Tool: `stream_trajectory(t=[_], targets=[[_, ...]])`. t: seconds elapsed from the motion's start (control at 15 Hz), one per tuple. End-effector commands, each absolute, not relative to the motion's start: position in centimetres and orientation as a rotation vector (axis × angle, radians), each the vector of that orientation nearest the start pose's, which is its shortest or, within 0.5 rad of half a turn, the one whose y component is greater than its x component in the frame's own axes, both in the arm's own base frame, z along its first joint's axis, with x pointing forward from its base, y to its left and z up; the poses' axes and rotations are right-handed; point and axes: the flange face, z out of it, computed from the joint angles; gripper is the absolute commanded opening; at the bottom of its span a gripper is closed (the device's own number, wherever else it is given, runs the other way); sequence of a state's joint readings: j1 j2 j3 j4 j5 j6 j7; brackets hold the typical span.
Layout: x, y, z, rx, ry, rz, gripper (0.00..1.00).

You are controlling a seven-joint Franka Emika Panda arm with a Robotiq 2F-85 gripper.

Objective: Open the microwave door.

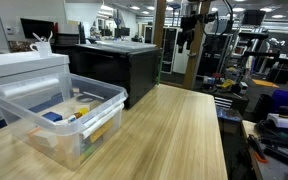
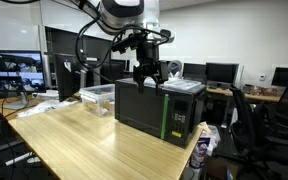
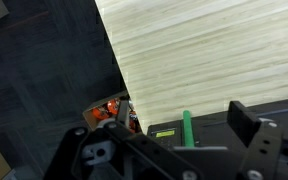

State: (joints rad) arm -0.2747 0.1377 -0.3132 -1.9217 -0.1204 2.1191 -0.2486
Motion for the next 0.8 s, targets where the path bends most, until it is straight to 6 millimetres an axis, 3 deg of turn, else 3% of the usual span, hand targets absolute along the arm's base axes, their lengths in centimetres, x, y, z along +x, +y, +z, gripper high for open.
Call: stream_trajectory(t=[0.0,0.33,0.73], targets=[[50.4,-33.1,42.6,-3.287,0.407,-0.108,1.00],[52.5,-32.6,41.0,-3.329,0.296,-0.284,1.00],[53.7,-31.8,38.0,-3.256,0.128,-0.315,1.00]])
